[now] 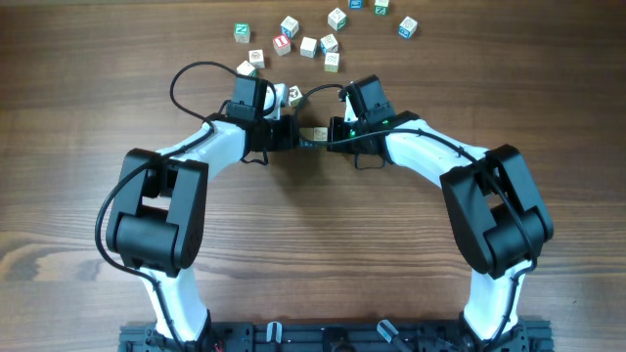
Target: Form a horizontal line
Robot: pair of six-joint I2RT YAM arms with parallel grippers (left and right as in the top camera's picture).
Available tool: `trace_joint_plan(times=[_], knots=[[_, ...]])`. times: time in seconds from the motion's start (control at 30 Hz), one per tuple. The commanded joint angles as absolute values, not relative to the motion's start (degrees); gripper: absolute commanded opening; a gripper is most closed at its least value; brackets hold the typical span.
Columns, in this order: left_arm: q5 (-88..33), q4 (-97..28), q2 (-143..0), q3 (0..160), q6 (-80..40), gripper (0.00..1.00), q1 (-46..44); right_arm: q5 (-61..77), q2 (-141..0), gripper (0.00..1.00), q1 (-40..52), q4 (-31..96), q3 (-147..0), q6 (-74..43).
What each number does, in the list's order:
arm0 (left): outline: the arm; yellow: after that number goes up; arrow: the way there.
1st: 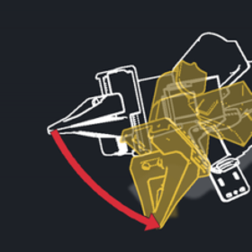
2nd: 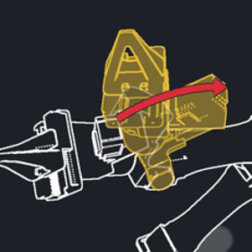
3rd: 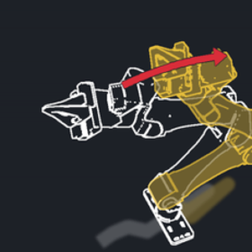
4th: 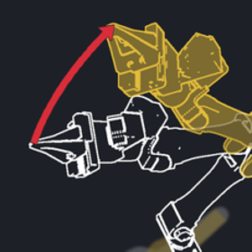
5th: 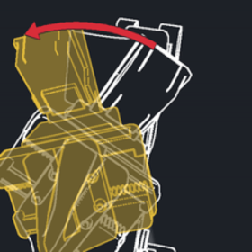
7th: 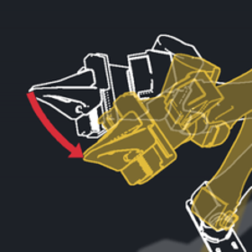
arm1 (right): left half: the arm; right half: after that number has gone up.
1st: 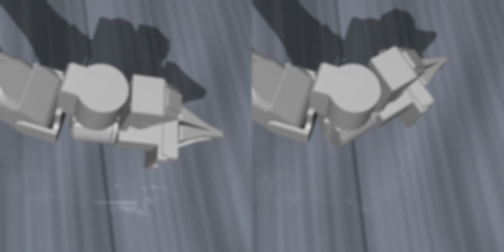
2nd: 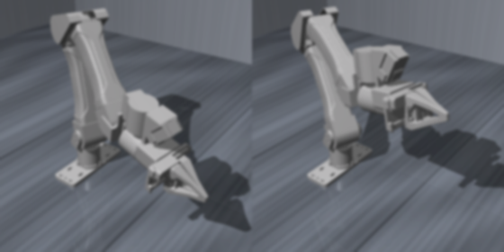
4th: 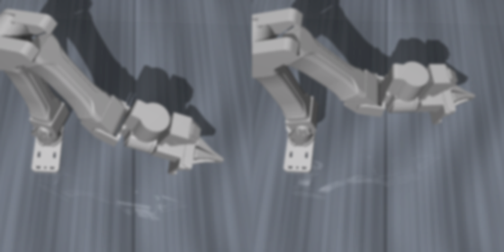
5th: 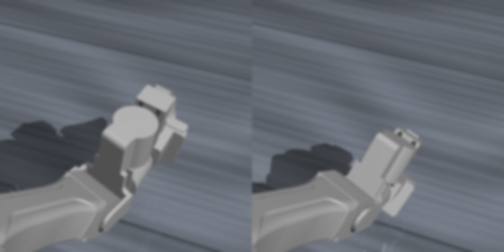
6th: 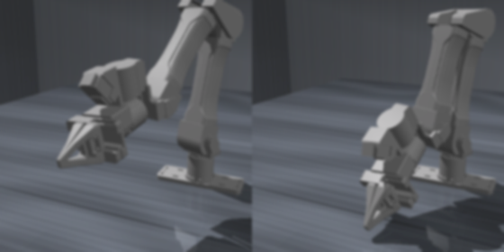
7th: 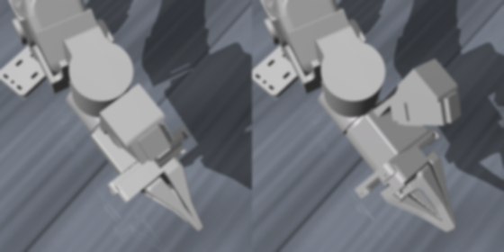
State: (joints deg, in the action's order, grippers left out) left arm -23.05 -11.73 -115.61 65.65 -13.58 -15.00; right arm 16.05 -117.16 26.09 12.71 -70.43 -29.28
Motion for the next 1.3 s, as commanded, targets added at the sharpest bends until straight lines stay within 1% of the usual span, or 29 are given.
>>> trace_joint_plan(times=[0.0,0.27,0.43,0.5,0.63,0.73,0.8,0.97,1.27], knots=[[-21.4,-13.5,-118.2,64.1,-12.8,0.04,-15.7,16.8,-118.5,0.04,26.7,12.5,-70.8,-28.7],[-21.4,-13.3,-118.2,64.1,-12.8,0.04,-15.6,16.5,-118.7,0.05,26.7,13.3,-70.8,-28.5],[-20.0,-13.3,-118.2,64.1,-12.8,0.21,-15.6,13.8,-118.7,0.04,26.7,13.8,-70.8,-28.4],[-19.9,-13.3,-118.2,64.1,-12.8,0.22,-15.6,13.2,-118.7,0.04,26.7,13.8,-70.8,-28.2],[-19.9,-13.7,-118.2,64.1,-12.8,0.21,-15.6,13.3,-118.7,0.04,26.6,13.7,-70.8,-27.4],[-19.8,-14.3,-118.2,64.1,-12.8,0.13,-15.6,13.3,-118.7,0.04,26.5,13.8,-70.8,-27.0],[-19.3,-14.6,-118.2,64.1,-12.8,0.11,-15.6,13.3,-118.7,0.04,26.5,13.8,-70.8,-27.0],[-13.6,-15.6,-118.2,64.1,-12.8,0.10,-15.6,13.4,-118.7,0.04,26.5,13.8,-70.8,-27.0],[-13.2,-15.8,-118.2,64.1,-12.8,0.07,-15.6,16.9,-118.7,0.04,26.5,12.6,-70.8,-25.4]])
